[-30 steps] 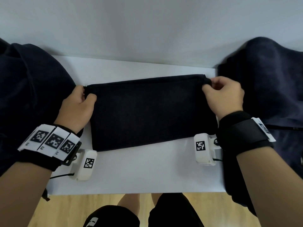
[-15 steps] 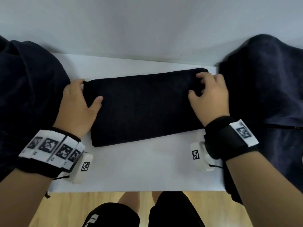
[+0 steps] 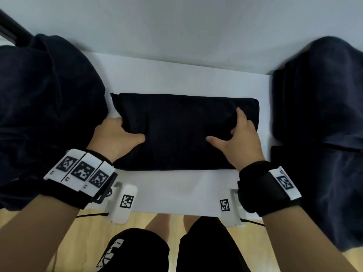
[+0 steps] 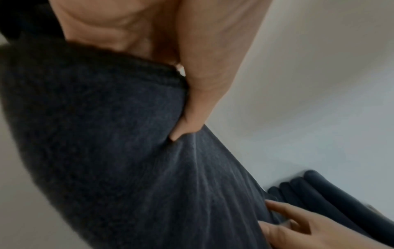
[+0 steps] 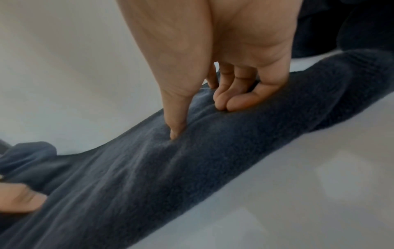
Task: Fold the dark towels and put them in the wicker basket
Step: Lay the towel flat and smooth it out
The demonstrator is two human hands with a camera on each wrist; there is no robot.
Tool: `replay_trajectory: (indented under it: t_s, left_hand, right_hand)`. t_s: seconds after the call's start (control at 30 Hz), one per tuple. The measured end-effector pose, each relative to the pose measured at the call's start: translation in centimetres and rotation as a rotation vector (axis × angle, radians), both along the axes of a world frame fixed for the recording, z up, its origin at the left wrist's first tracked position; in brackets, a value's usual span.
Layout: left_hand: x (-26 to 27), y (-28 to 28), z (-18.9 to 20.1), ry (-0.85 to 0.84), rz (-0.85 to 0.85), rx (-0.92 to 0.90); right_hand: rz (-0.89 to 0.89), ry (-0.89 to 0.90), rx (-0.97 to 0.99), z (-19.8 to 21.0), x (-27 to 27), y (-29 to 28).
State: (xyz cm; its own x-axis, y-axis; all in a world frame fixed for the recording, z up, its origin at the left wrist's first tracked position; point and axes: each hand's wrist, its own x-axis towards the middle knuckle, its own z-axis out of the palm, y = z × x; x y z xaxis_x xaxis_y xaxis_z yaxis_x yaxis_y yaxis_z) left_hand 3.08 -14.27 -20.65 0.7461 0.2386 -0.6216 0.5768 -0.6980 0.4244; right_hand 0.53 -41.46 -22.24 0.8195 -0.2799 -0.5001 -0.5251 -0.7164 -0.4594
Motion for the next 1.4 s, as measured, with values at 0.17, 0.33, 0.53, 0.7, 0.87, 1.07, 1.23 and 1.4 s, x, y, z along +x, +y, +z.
replay_trajectory:
  t_s: [0.17,0.33,0.53,0.7,0.87,1.07,1.23,1.4]
  left_hand:
    - [-2.1,-1.3,2.8,-0.141,-0.097,-0.024]
    - [-4.8,-5.0,4.4,-0.243,-0.191,-0.112]
    - [-7.4,-7.5,3.8,-0.191,-0.308,-0.304]
    - [-8.2,-6.3,3.9,-0.229,-0.241,-0.402]
    - [-7.1,-3.6,3.0,-0.410,-0.227,-0.160]
    - [-5.7,-1.4,0.3,-0.222,-0.141,0.000]
    - [-5.3,-1.6,-1.1,-0.100,-0.060,-0.086]
    - [-5.0,-2.1,-1.2,-0.011,0.000,-0.179]
  right_hand:
    - [0.059,0.025,0.052,0.5,-2.0,4.3]
    - [-0.115,0.081,0.570,2.0,-3.6,8.1]
    - [-0.347,0.251,0.922,2.9,-3.9,8.5]
    - [-0.367,0.137,0.826,2.7,-3.9,6.5]
    - [-0.355,0.062,0.714,2.5,-3.4,4.6]
    - [-0.266,-0.054,0.207,1.4,-3.9,4.8]
    - [-0.240,0.002,0.201,1.1,-4.1,5.5]
    - [-0.290,0.177,0.443,1.5,-4.4,6.5]
